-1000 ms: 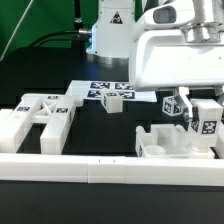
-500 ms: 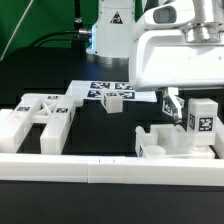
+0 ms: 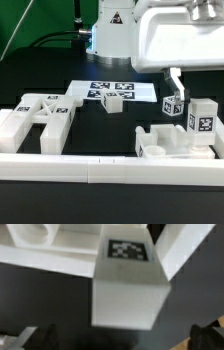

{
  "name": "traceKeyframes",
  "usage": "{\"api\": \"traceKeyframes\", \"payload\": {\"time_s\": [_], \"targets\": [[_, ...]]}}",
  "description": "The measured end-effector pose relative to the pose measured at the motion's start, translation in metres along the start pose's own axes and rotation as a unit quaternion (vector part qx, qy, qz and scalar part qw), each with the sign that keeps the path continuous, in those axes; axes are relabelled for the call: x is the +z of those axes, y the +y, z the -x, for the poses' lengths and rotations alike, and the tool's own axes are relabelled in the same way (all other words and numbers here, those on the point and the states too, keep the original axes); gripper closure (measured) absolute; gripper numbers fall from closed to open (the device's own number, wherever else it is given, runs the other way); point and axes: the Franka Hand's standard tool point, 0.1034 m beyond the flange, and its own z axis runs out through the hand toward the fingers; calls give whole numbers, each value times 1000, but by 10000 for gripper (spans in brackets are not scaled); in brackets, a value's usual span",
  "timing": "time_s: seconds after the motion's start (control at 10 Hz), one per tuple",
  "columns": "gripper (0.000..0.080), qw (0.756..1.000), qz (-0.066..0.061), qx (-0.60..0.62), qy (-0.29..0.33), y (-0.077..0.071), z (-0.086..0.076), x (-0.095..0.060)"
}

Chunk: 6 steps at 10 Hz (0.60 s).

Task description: Assemble chair

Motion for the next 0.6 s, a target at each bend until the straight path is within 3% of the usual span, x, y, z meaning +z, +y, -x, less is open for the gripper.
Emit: {"api": "traceKeyframes", "payload": {"time_s": [0.2, 0.5, 0.6], "targets": [[151, 1000, -2, 1, -11, 3, -8, -10], [151, 1000, -6, 1, -30, 0, -3, -7], [151, 998, -13, 1, -60, -2, 7, -3]]}}
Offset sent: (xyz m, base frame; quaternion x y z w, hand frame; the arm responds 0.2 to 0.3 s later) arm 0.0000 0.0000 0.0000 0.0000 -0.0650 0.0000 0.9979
